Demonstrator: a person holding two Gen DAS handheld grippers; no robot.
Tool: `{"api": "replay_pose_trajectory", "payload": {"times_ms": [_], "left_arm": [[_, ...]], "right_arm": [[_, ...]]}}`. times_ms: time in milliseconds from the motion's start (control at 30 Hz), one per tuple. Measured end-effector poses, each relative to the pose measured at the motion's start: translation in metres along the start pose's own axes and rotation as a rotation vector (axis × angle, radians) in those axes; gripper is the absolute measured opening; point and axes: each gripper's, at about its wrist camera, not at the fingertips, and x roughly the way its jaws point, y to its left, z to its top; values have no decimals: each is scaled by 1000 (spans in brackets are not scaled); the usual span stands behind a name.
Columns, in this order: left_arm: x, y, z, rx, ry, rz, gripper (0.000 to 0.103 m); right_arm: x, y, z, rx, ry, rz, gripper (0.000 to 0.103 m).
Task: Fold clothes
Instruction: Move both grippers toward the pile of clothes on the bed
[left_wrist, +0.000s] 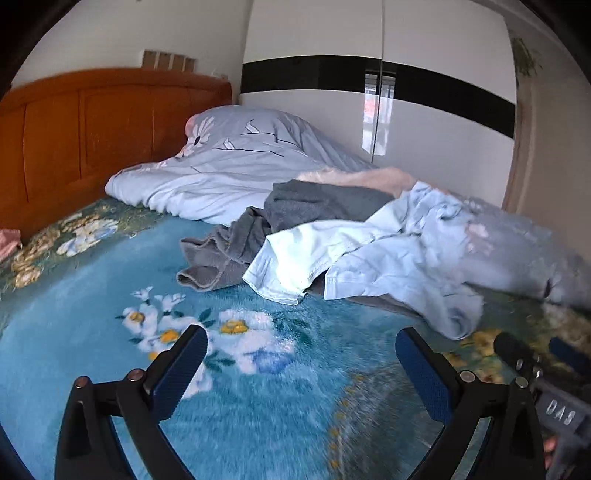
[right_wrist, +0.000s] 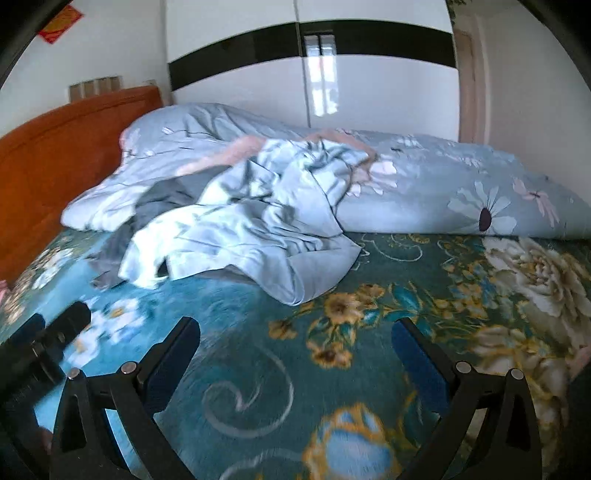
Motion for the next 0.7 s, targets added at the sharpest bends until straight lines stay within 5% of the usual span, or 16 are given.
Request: {"api": "replay_pose_trajectory", "payload": {"times_ms": [367, 533, 700], "left_arm": [[21, 5, 7, -60, -27, -102, 103], [8, 11, -8, -56, -62, -59, 103], [25, 13, -17, -74, -68, -28, 103]], "right_arm": [[42, 9, 9, -93, -39, 51, 103], [55, -7, 32, -106, -67, 50, 103], [51, 14, 5, -103, -130, -39, 103]]}}
